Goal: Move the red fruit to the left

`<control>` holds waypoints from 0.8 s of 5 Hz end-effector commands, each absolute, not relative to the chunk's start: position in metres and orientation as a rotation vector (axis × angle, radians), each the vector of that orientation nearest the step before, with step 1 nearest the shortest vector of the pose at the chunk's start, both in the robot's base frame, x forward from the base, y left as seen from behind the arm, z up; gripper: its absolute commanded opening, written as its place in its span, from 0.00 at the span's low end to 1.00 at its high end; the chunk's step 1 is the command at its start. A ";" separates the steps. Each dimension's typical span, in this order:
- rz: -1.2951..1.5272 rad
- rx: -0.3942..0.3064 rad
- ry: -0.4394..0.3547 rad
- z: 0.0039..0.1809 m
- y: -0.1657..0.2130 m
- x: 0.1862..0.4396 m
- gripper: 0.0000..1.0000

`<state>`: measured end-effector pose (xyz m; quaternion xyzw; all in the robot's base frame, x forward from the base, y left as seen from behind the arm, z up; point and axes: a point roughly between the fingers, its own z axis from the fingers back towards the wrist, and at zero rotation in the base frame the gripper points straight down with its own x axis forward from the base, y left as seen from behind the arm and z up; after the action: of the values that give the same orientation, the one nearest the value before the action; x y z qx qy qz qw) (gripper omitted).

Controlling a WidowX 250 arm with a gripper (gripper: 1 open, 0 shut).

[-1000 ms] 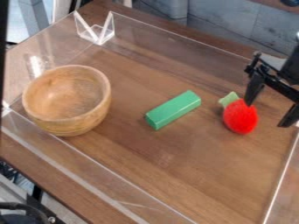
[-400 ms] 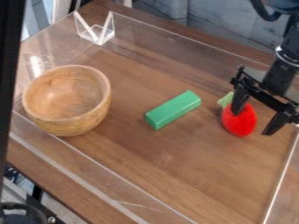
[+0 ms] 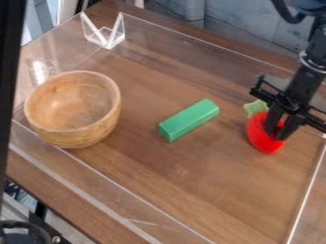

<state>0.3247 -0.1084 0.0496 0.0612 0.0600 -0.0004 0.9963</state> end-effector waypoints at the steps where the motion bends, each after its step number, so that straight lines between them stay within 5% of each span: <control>1: 0.057 0.083 0.020 0.095 -0.093 0.328 0.00; 2: 0.155 0.073 -0.019 0.109 -0.059 0.336 0.00; 4: 0.301 0.063 -0.030 0.106 0.010 0.348 0.00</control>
<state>0.3424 0.0133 0.0871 0.0383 0.0154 0.1564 0.9868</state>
